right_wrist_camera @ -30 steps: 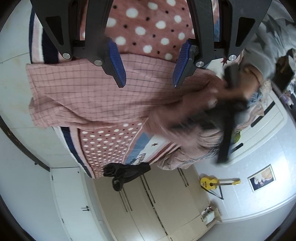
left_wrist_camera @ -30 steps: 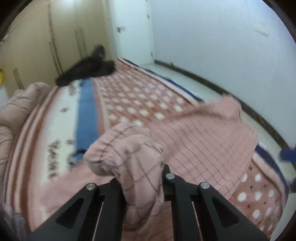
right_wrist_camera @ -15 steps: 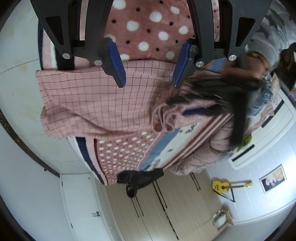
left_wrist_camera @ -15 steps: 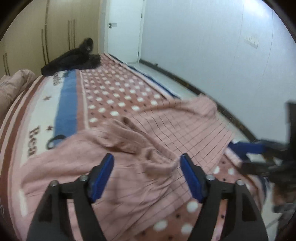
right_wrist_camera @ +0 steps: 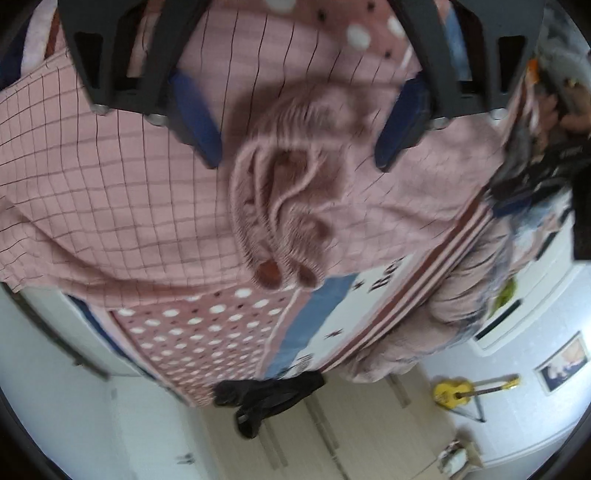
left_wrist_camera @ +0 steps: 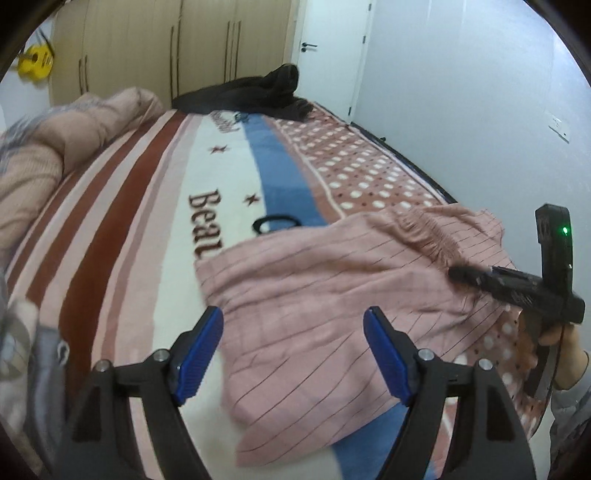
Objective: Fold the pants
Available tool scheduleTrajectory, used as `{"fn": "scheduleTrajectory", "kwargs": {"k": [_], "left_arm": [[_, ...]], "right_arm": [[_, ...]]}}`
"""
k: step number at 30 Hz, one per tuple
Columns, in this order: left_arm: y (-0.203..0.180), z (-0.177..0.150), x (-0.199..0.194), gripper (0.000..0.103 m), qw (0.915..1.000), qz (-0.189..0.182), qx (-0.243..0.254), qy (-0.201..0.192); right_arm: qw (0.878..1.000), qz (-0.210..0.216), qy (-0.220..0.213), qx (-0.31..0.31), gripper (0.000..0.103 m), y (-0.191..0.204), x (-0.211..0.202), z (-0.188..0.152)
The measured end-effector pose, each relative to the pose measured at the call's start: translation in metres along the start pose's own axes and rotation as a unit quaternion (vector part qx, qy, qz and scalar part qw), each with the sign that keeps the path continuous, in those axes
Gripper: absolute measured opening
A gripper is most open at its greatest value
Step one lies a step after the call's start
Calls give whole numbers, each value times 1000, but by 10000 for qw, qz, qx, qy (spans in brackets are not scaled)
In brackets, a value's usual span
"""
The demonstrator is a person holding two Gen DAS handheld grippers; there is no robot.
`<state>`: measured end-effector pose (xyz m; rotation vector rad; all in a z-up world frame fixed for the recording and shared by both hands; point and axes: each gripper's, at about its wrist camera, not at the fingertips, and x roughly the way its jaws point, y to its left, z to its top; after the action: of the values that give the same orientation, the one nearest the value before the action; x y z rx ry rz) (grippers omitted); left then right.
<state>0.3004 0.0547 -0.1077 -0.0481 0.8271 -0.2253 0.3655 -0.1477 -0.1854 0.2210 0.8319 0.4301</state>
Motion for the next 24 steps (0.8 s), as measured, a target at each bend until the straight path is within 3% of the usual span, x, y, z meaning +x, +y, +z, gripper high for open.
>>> {"fn": "scheduleTrajectory", "kwargs": {"k": [1, 3, 6, 7, 12, 15, 16, 18, 19, 22, 24], "left_arm": [[2, -4, 3, 75, 10000, -64, -22, 42], [5, -11, 7, 72, 9997, -217, -21, 113], [4, -21, 16, 41, 9983, -504, 33, 304], [4, -25, 20, 36, 9975, -582, 26, 401], [0, -42, 31, 35, 9954, -605, 202, 713], [-1, -42, 27, 37, 9960, -511, 291, 666], [1, -37, 20, 40, 9968, -497, 247, 580], [4, -26, 5, 49, 9979, -543, 176, 309], [5, -22, 0, 50, 9981, -568, 158, 188], [4, -1, -3, 50, 9982, -576, 136, 1], [-1, 7, 10, 50, 9977, -629, 198, 125]], "right_arm": [[9998, -107, 63, 138, 17, -4, 1, 0], [9996, -49, -11, 294, 12, -12, -6, -4], [9993, -223, -200, 240, 11, -17, -28, -12], [9991, -218, -237, 263, 11, -18, -33, -16], [9993, -282, 72, 253, 11, -23, -33, -36], [9990, -331, 174, 235, 18, -26, -26, -38], [9990, -308, 163, 288, 25, -27, -28, -36], [9988, -369, -103, 320, 39, -26, -42, -28], [9984, -431, -255, 247, 42, -23, -49, -23], [9968, -417, -667, -133, 42, -7, -66, -6], [9975, -9, -667, -252, 41, 6, -63, 7]]}}
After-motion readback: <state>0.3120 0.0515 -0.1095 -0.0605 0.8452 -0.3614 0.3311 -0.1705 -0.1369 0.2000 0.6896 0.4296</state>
